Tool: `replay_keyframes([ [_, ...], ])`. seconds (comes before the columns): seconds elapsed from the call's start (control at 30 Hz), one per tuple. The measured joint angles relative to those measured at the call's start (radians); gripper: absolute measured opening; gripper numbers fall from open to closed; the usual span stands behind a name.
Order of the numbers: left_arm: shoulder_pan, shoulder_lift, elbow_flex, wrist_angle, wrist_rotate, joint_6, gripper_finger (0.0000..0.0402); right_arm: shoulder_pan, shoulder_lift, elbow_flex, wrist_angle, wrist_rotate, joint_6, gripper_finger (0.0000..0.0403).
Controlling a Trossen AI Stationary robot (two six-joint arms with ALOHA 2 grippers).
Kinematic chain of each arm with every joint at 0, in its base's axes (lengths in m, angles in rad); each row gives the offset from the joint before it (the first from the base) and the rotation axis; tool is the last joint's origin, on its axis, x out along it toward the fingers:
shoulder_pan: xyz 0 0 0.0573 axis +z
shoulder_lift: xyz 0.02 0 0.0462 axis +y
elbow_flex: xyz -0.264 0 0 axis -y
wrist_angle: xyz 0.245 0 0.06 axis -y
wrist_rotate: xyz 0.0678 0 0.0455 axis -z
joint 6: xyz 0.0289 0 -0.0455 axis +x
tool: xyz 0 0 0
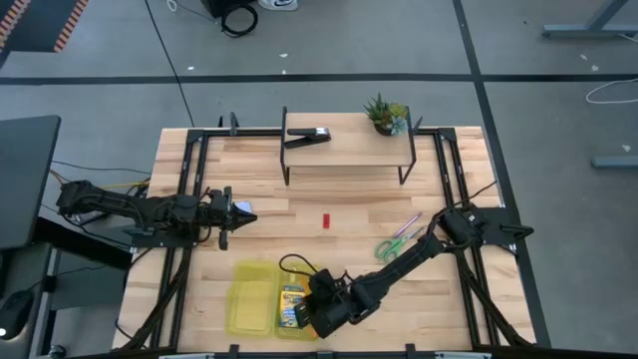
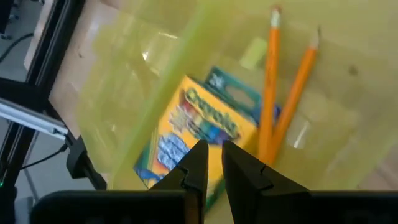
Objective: Pack school essentials
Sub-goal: Put the orange pencil into the yellow supply box
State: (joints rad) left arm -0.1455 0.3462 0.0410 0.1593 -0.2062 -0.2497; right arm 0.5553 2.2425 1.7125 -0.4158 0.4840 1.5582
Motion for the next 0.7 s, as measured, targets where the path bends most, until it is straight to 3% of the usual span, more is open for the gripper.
replay_keyframes([
  [0.3, 0.000, 0.000, 0.000, 0.000, 0.000, 0.000, 0.0036, -0.070, -0.004, 0.185, -0.283, -0.132, -0.078, 0.0054],
  [0.53, 0.000, 0.000, 0.000, 0.000, 0.000, 0.000, 0.0026, -0.100, -0.005, 0.206, -0.300, -0.319, -0.019, 0.0054],
  [0.7, 0.000, 0.000, 0.000, 0.000, 0.000, 0.000, 0.0024, -0.101, -0.005, 0.204, -0.302, -0.352, 0.003, 0.0054],
])
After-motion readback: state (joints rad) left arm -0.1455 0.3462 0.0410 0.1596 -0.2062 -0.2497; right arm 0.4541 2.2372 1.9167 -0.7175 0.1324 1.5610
